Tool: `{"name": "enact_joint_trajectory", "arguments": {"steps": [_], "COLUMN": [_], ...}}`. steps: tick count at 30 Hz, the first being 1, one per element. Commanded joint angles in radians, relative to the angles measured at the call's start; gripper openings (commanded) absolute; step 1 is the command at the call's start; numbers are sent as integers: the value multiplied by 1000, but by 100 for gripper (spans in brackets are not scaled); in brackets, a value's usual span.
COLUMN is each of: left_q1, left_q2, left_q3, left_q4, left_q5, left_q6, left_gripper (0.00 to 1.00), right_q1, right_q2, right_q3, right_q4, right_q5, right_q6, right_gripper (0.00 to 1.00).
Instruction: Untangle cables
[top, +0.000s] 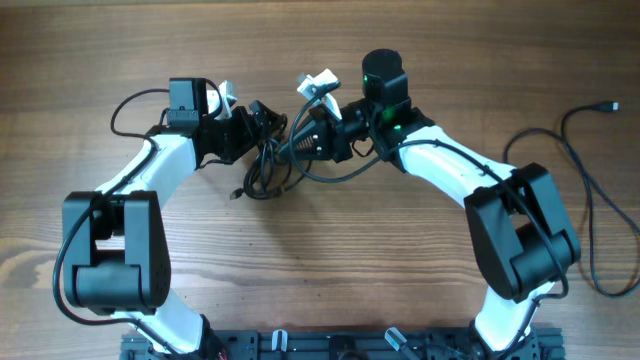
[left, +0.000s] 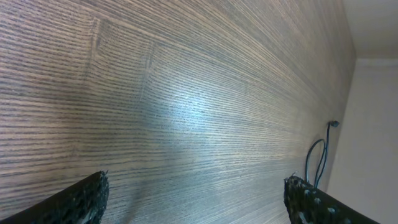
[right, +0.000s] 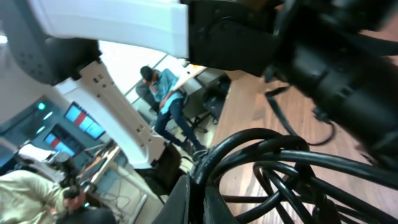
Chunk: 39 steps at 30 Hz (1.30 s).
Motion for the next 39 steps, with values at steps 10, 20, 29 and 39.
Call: {"name": "enact_joint_trajectory", "arguments": {"steps": [10, 20, 29, 39], "left_q1": [135, 156, 92, -63], "left_q2": [-19, -19, -18, -9], "left_q3": [15, 15, 15, 15], "left_q4": [-77, -54, -108, -57], "left_q5": [-117, 349, 379, 290], "left_q6": [9, 637, 813, 786], "left_gripper": [98, 89, 99, 95], "right_q1": [-11, -35, -79, -70], "right_q2": [-5, -5, -5, -5], "right_q3": [11, 11, 11, 11], "right_q4": [15, 14, 15, 15], "right_q5": [-84, -84, -84, -84], "right_q6": [116, 185, 208, 210], "right_gripper": [5, 5, 5, 5]}}
